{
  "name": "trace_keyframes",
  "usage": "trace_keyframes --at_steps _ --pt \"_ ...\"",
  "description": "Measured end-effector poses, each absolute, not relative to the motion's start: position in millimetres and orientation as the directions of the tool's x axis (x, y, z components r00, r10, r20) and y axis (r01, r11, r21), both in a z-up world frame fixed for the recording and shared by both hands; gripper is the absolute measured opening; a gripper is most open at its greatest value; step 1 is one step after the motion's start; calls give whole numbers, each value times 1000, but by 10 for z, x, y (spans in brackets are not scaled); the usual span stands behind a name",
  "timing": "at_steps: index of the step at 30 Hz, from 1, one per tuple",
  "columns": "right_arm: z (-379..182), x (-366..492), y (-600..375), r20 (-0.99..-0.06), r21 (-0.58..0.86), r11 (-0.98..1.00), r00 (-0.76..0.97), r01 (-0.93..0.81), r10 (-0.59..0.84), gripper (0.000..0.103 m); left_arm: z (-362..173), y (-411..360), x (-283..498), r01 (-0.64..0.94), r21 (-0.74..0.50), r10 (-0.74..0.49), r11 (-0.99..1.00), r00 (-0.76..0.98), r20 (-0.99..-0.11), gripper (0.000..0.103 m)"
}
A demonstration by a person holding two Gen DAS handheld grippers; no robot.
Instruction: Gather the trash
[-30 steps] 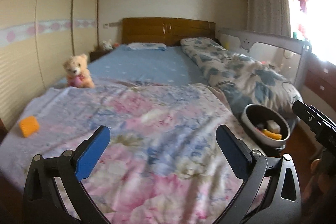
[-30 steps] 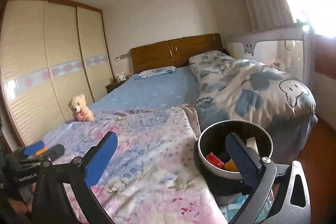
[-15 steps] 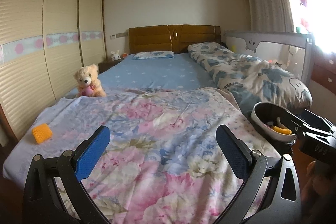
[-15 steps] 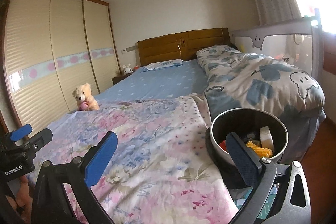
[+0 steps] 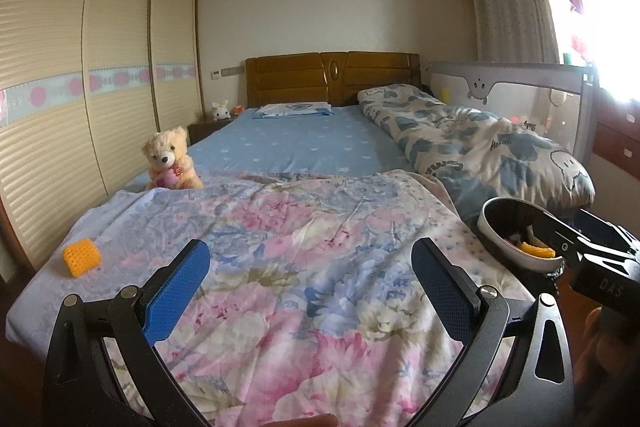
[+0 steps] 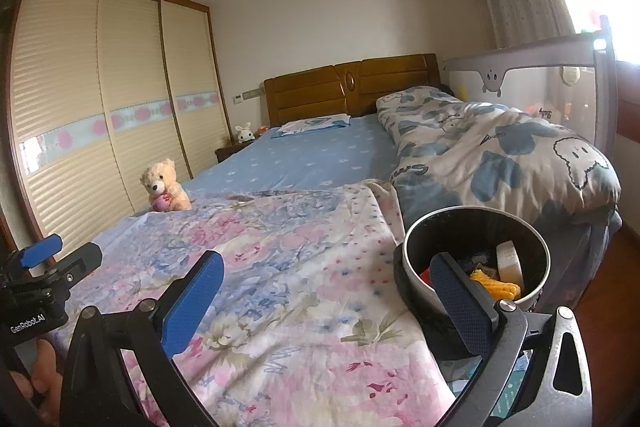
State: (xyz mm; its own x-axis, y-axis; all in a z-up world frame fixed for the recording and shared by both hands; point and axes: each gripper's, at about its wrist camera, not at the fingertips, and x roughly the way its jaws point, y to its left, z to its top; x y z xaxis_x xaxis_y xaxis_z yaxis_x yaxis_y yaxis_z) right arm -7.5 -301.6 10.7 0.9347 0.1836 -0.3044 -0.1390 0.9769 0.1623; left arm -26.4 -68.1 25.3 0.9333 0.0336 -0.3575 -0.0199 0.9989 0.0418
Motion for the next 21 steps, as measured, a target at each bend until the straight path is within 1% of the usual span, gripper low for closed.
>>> trace_keyframes --at_steps 21 --pt "152 -126 -2965 -287 169 973 936 -158 202 103 272 -666 -278 -1 42 16 999 933 -360 103"
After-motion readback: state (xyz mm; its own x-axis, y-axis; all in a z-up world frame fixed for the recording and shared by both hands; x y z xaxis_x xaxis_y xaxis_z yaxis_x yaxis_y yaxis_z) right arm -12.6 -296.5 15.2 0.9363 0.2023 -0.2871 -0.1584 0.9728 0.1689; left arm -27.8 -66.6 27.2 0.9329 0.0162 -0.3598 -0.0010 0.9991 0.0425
